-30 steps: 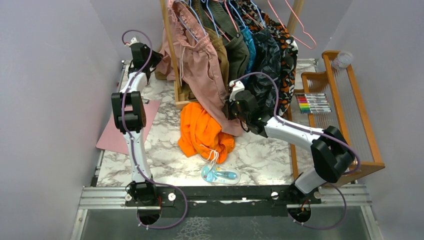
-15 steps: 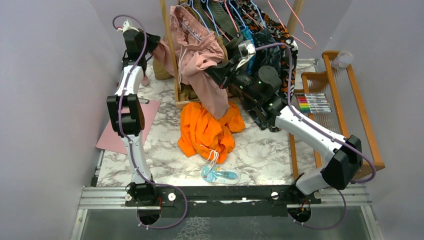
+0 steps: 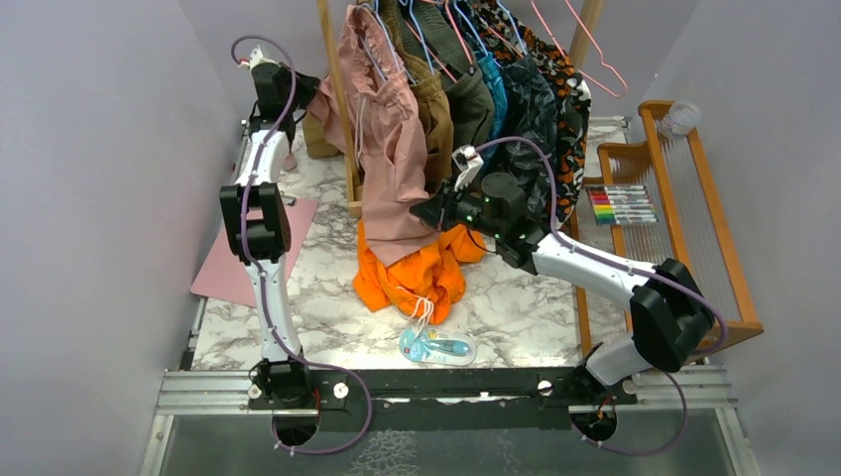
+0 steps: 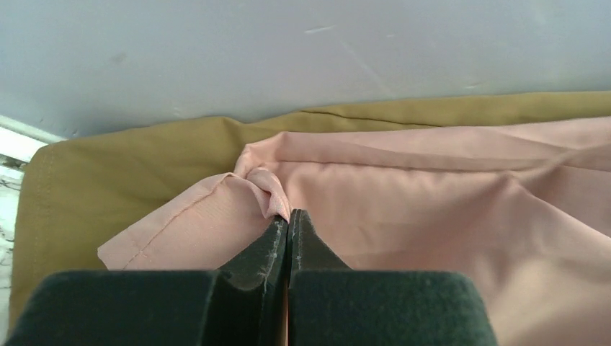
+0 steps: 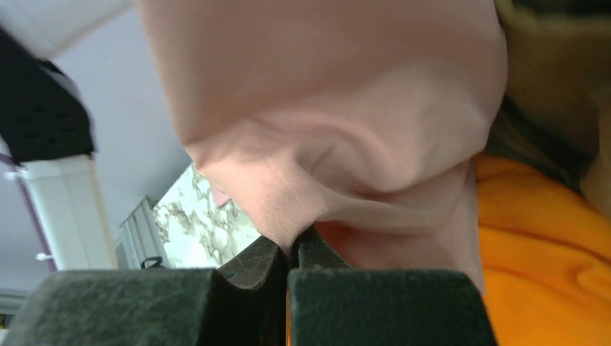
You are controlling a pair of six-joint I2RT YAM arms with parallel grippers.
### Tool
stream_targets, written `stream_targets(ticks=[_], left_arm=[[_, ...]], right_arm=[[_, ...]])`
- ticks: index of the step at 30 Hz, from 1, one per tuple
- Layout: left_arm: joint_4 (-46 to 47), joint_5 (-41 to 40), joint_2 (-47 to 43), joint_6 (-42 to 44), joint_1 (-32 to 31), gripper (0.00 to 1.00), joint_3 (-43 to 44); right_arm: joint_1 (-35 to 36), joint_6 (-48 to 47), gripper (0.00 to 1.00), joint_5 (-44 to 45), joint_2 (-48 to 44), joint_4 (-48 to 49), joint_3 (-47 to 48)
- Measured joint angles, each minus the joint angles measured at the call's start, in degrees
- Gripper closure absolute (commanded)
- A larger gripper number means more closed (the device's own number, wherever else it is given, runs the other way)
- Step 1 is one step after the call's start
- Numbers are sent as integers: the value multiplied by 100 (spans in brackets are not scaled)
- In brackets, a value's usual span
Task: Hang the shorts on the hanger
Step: Place the hanger on the clothesline.
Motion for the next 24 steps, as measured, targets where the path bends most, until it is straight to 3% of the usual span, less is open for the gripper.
stream_targets(ticks=[9, 19, 24], left_arm=[[-177, -212, 367, 22, 17, 100, 896], [48, -125, 374, -144, 33, 100, 699], [55, -101, 426, -240, 39, 100, 778]], right_arm=[[0, -177, 99, -26, -2, 74, 1325], [24, 452, 99, -249, 271, 262, 780], [87, 678, 99, -651, 625, 168, 1390]])
